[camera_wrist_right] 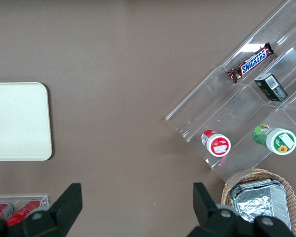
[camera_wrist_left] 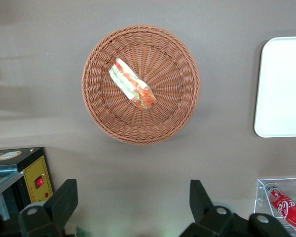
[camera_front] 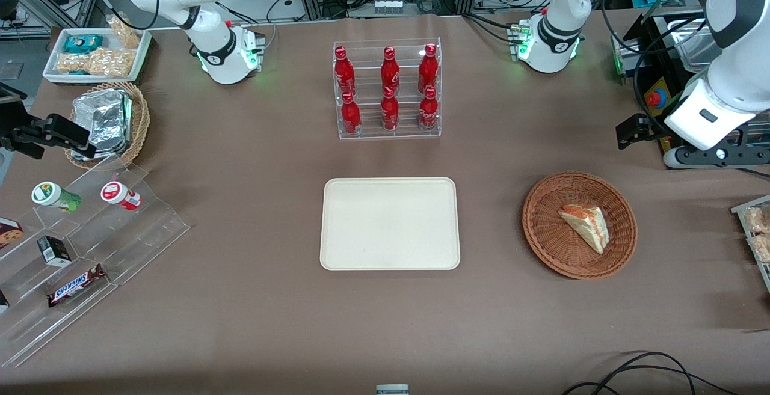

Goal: Place sandwich from basket to tray
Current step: 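Move the left gripper down over the wrapped sandwich in the wicker basket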

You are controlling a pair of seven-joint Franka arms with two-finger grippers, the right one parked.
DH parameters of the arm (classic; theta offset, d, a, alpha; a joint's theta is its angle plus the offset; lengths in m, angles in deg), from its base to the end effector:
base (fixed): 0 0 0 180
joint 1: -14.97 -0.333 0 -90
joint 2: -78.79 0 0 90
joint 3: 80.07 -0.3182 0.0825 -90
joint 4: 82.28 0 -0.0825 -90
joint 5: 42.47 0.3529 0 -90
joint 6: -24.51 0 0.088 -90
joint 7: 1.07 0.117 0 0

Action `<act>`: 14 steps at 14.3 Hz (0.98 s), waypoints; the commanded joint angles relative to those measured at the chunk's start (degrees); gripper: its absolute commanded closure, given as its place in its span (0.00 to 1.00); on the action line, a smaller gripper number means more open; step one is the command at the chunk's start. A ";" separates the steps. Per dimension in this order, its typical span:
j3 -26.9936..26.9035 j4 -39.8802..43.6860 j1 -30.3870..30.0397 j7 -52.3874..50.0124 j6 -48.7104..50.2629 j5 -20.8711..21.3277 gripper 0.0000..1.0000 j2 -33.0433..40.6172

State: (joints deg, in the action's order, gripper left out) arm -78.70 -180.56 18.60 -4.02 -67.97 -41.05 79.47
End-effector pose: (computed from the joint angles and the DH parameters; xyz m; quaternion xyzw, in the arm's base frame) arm 0.5149 -0.0423 0.5629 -0.9987 0.0190 0.0437 0.0156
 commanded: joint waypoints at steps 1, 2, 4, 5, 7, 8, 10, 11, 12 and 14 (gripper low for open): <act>-0.41 3.68 -0.02 0.66 0.81 -0.45 0.00 -2.94; -0.41 3.88 -0.02 0.49 0.90 -0.89 0.00 -3.14; -0.41 3.70 -0.02 0.58 1.08 -0.80 0.00 -3.22; -0.41 3.70 -0.02 0.58 1.08 -0.63 0.00 -3.31; -0.32 3.44 0.24 0.75 1.08 -0.36 0.00 -3.49; -0.32 3.35 0.24 0.84 1.25 -0.28 0.00 -4.10; -0.41 2.56 0.07 0.49 1.60 0.07 0.00 -6.11; -0.41 2.39 -0.20 0.23 1.17 0.08 0.00 -7.08; -0.49 2.39 -0.46 0.14 0.73 0.08 0.00 -8.75; -0.58 2.30 -0.55 0.05 -1.55 0.16 0.00 -12.17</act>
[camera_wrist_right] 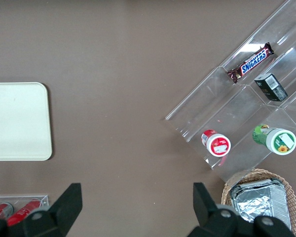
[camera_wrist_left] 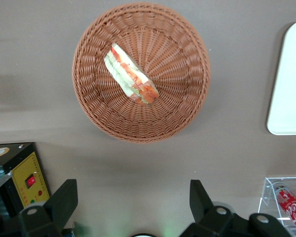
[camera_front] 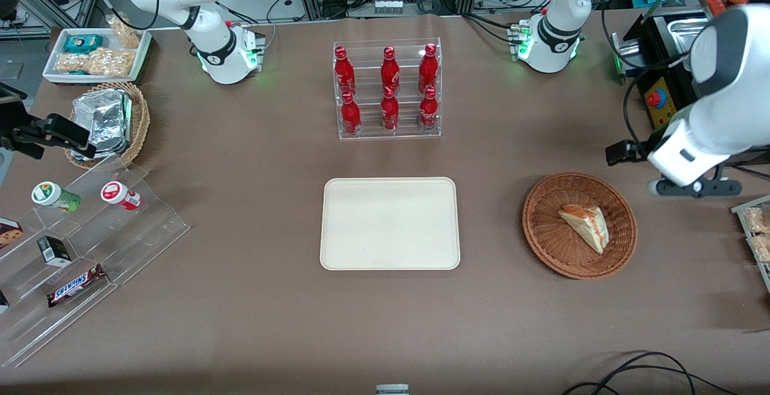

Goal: Place sandwich from basket to tray
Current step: 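Move the left gripper down over the wrapped sandwich in the wicker basket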

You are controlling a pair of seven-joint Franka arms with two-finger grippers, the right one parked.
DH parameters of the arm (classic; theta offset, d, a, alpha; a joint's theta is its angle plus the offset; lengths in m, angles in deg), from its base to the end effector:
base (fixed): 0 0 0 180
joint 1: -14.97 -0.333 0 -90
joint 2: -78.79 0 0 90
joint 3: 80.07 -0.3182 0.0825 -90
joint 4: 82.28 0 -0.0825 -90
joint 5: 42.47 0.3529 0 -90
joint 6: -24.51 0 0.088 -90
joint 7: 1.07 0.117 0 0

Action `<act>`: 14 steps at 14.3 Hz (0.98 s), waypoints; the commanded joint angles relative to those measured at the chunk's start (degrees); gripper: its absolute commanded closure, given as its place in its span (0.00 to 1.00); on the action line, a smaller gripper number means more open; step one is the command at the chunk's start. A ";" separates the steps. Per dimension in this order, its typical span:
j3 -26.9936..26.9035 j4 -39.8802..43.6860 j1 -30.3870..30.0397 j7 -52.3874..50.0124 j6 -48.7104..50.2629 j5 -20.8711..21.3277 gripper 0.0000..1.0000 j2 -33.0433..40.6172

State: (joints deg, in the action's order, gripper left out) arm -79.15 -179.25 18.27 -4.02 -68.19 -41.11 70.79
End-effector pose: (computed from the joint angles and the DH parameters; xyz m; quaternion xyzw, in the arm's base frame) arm 0.5481 -0.0373 0.4922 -0.9941 0.0129 0.1060 0.0173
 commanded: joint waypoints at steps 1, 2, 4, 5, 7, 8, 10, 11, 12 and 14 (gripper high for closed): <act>-0.22 0.46 -0.22 -0.04 -2.65 0.14 0.00 -4.90; -0.22 -1.28 -0.92 -0.56 -5.88 0.14 0.00 -5.96; -0.22 -7.68 -0.92 -3.36 -16.14 0.23 0.00 -6.15; -0.31 -10.76 -0.92 -5.20 -21.50 0.23 0.00 -6.15; -0.31 -14.99 -1.01 -12.56 -30.74 0.23 0.00 -6.76; -0.31 -16.23 -1.01 -18.78 -33.92 0.23 0.00 -7.46; -0.31 -16.24 -1.36 -30.39 -36.23 0.23 0.00 -10.09; -0.31 -16.07 -1.45 -34.71 -37.45 0.14 0.00 -11.32; -0.31 -15.89 -1.54 -38.67 -38.25 0.14 0.00 -12.64; -0.40 -15.97 -1.62 -41.60 -38.26 0.14 0.00 -14.23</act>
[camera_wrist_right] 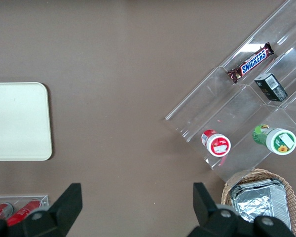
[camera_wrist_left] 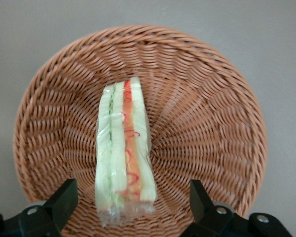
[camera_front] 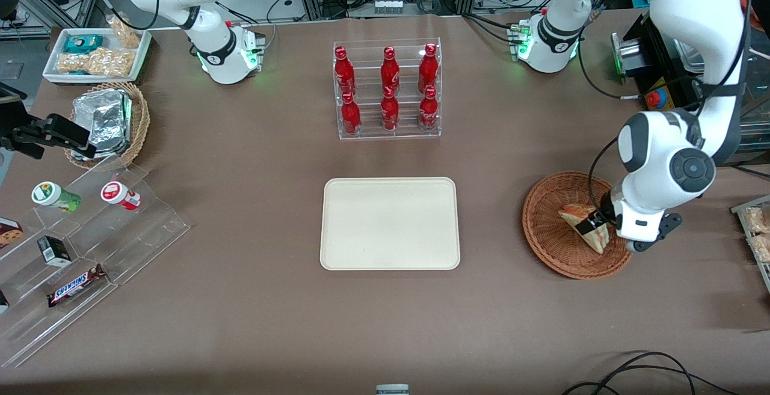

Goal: Place sandwich from basket to tray
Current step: 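Close the left gripper on the sandwich and lift it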

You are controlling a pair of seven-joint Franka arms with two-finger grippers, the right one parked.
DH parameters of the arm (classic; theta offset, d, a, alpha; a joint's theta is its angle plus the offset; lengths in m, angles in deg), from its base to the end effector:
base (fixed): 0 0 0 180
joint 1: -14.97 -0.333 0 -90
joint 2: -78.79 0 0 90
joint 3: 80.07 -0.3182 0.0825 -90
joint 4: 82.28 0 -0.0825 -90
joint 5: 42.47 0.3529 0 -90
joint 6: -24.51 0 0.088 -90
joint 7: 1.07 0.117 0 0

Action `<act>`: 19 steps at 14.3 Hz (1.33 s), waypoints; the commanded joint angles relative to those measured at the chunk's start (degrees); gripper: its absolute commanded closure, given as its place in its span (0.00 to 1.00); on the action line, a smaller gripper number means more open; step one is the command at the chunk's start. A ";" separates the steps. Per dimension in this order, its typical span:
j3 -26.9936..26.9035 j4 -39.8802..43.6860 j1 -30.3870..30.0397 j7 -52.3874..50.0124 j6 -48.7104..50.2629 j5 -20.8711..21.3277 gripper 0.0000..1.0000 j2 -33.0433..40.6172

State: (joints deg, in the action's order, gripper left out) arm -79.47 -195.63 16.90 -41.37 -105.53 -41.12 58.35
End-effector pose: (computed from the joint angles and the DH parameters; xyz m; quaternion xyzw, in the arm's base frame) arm 0.5799 -0.0246 0.2952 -0.9481 -0.3163 0.0279 0.0184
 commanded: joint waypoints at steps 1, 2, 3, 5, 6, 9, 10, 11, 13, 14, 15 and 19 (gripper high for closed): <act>-0.86 0.15 -0.25 -5.04 -0.82 0.06 0.00 -2.23; -1.56 0.15 -0.25 -7.84 -0.74 0.06 0.08 -2.58; -1.66 0.50 -0.25 -11.69 -0.65 0.23 0.56 -3.28; -1.66 0.85 -0.25 -12.70 -0.38 0.32 0.94 -3.47; -1.66 1.02 -0.25 -12.79 -0.12 0.32 0.95 -3.38; -1.57 5.22 0.27 -13.31 7.93 0.23 0.96 -2.94; -1.31 8.12 0.36 -13.58 12.23 0.06 0.96 -3.03; -0.52 10.67 0.80 -13.58 15.58 -0.29 0.96 -3.11; 0.45 13.50 2.98 -13.40 20.16 -0.56 0.96 -2.76; 0.71 13.68 5.00 -13.32 20.36 -0.73 0.96 -2.59; 0.72 13.86 7.11 -13.31 20.10 -0.82 0.97 -2.50; 1.85 15.78 14.14 -11.39 18.96 -0.47 0.98 -3.11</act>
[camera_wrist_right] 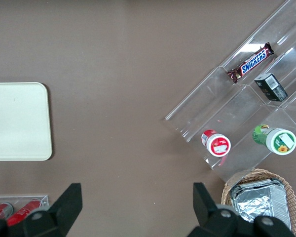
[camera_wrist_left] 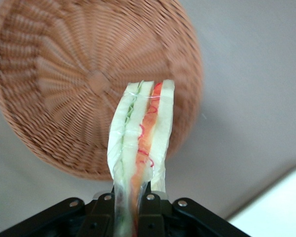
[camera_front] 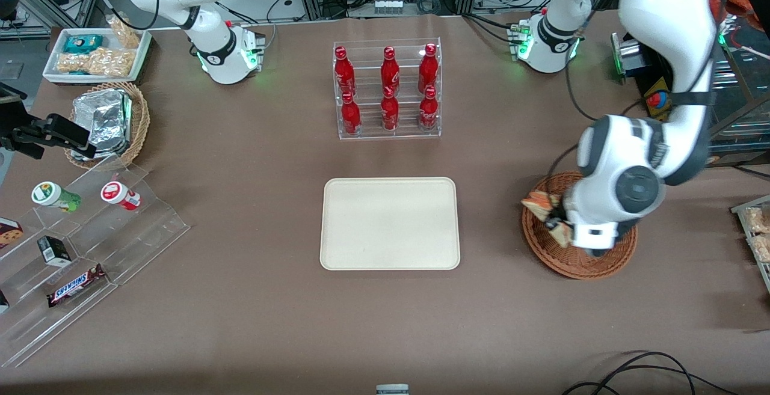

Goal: Place sandwich from basket to tray
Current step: 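Carry the sandwich with the left gripper over the cream tray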

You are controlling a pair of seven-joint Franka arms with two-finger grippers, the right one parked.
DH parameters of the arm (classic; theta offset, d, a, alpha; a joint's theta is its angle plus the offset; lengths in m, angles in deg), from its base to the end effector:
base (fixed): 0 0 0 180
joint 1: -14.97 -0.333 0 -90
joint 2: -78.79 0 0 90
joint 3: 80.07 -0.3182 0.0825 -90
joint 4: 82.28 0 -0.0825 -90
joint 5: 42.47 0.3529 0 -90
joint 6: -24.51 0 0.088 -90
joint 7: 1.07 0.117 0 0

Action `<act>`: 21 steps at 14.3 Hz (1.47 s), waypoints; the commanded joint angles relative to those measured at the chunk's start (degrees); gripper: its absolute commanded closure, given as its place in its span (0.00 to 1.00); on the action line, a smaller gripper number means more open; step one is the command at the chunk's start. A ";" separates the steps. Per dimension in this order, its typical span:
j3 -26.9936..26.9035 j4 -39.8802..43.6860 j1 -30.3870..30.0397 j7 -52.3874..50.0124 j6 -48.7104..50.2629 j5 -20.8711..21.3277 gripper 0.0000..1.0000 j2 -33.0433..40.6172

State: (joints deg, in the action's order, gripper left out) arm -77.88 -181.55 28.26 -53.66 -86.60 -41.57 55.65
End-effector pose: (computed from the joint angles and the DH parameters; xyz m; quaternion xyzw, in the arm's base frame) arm 0.5853 -0.1588 0.3419 -0.9443 -0.3141 0.0818 0.0545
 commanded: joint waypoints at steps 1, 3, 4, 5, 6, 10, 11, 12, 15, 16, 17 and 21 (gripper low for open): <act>0.78 2.05 3.84 4.56 -0.67 0.16 0.97 -0.93; 2.02 5.46 5.51 13.97 -1.47 0.07 0.97 -2.86; 2.54 7.40 6.30 15.40 -1.47 -0.19 0.97 -4.18; 2.90 9.07 7.35 15.41 -1.47 -0.28 0.99 -5.23; 3.16 9.87 8.67 15.32 -1.65 -0.37 1.00 -6.37; 3.69 15.05 14.47 11.73 -5.42 -0.28 1.00 -12.08; 3.69 15.76 15.87 11.20 -6.73 -0.28 1.00 -13.40; 3.69 16.29 17.54 10.58 -9.18 -0.19 1.00 -14.90; 3.60 19.35 22.20 7.60 -13.25 0.34 1.00 -19.90; 3.52 21.54 23.69 6.54 -13.25 0.51 1.00 -21.84; 3.51 22.78 24.41 6.19 -13.16 0.43 1.00 -22.90; 3.43 23.94 26.70 5.04 -13.43 0.69 0.96 -25.45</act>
State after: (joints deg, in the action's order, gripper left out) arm -73.55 -160.06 53.58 -46.92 -100.46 -41.50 32.29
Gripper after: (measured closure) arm 0.859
